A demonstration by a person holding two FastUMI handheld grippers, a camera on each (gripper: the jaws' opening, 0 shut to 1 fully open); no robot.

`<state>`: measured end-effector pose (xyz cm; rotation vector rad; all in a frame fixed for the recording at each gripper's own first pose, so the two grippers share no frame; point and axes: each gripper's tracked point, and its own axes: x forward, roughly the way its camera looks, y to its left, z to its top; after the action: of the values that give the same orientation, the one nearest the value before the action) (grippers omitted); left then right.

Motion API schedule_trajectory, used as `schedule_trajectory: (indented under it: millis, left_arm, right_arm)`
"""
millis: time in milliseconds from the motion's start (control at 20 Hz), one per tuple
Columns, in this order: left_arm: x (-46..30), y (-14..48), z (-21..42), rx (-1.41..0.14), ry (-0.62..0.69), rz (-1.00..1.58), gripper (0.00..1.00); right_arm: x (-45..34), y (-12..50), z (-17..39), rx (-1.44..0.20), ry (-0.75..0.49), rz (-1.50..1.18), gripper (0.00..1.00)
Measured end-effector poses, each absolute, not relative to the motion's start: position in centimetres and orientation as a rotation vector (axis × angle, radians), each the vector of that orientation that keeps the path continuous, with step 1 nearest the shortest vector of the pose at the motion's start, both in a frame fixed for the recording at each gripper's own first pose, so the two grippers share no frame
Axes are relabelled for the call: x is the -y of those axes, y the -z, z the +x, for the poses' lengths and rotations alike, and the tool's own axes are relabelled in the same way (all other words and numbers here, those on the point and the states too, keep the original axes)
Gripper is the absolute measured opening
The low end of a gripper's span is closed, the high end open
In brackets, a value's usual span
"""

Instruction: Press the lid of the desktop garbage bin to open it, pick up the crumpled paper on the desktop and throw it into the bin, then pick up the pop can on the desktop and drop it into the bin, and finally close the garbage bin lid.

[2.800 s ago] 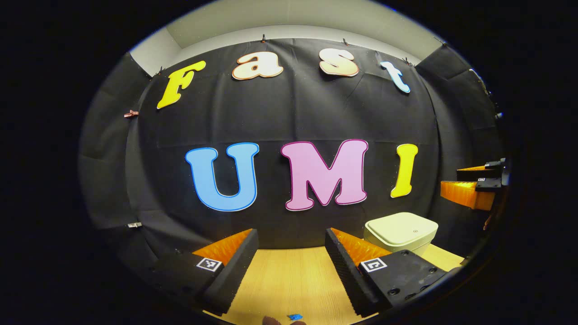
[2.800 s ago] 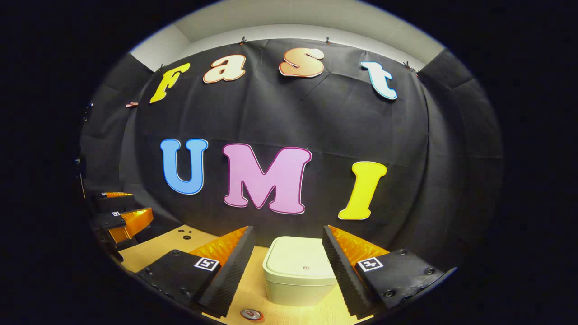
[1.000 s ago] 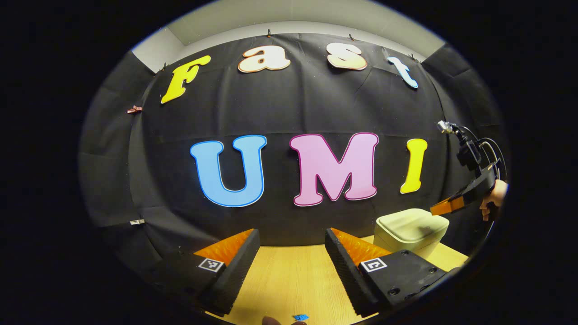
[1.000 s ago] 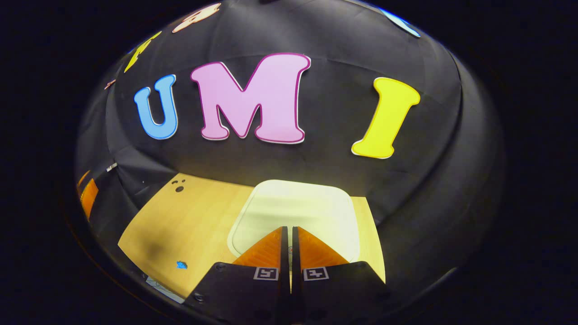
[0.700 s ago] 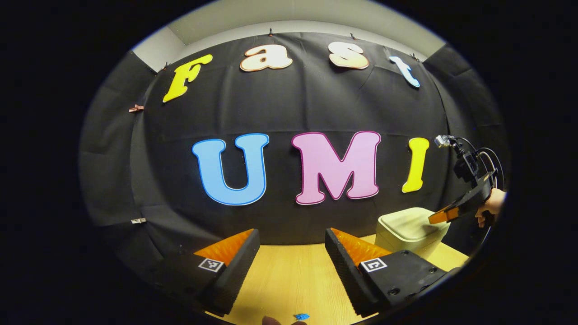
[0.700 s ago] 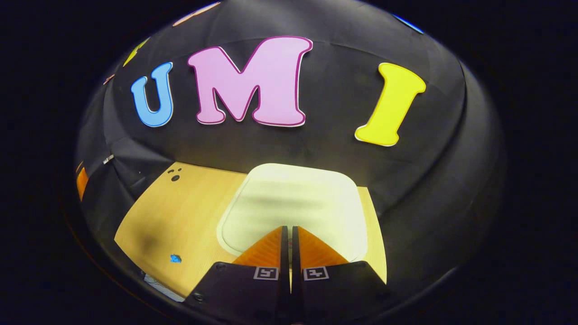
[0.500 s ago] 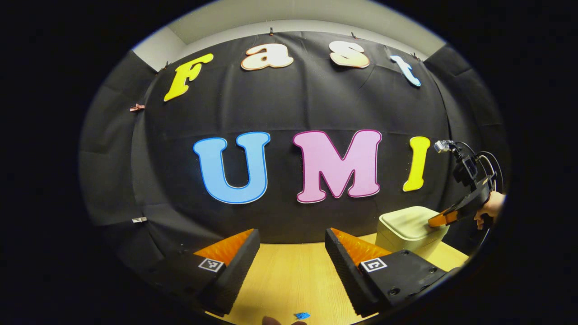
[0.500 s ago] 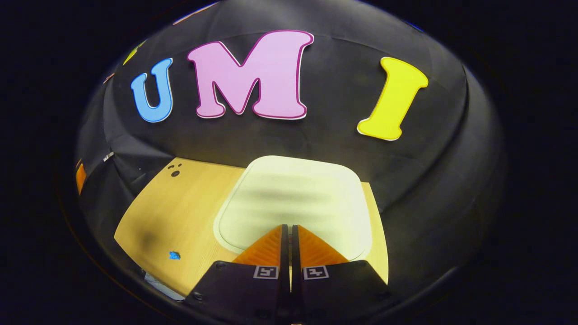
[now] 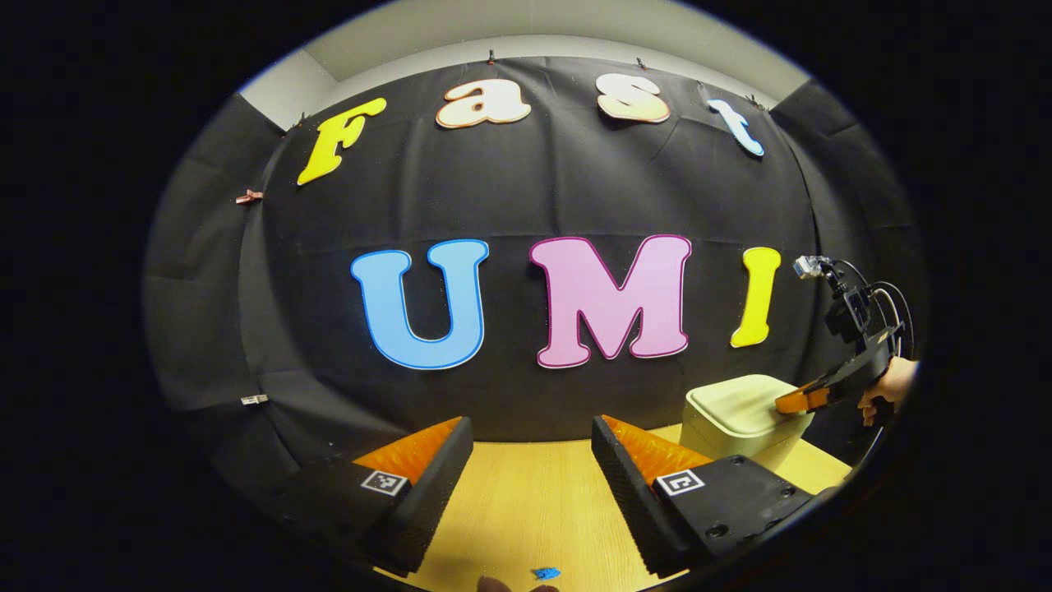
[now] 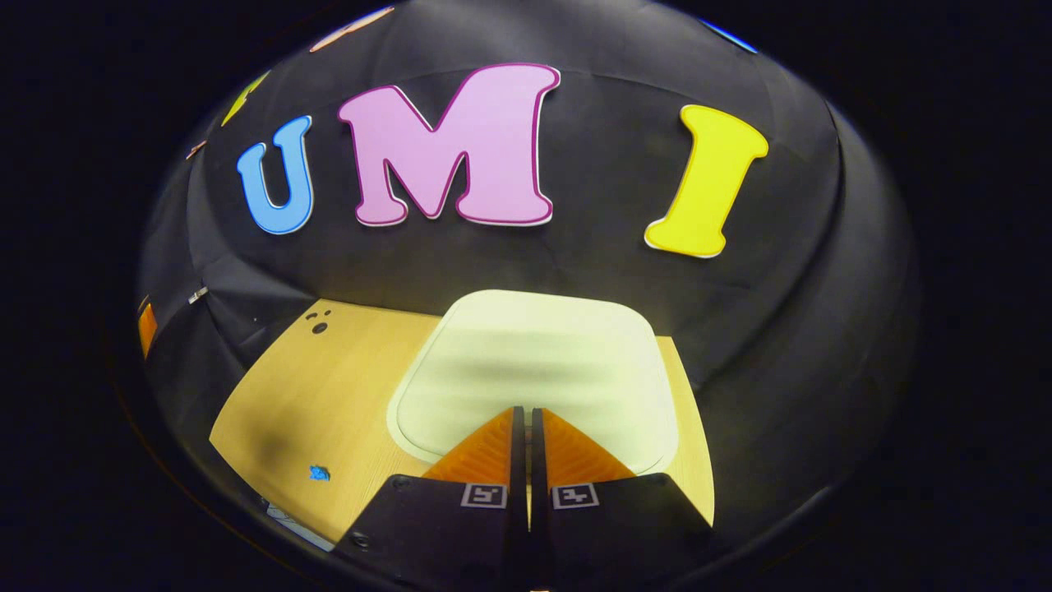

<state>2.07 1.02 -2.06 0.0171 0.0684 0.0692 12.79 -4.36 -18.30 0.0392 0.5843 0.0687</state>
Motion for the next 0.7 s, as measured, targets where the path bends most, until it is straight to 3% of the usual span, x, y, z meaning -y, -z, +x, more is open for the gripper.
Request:
schedule_trajectory:
  millis: [700]
  left_arm:
    - [-1.1,1.6,2.0,-0.065,-0.077,0.037,0.94]
  right_arm:
    - [4.5,9.6,13.4,-0.276,-0.052,-0.049,0.05]
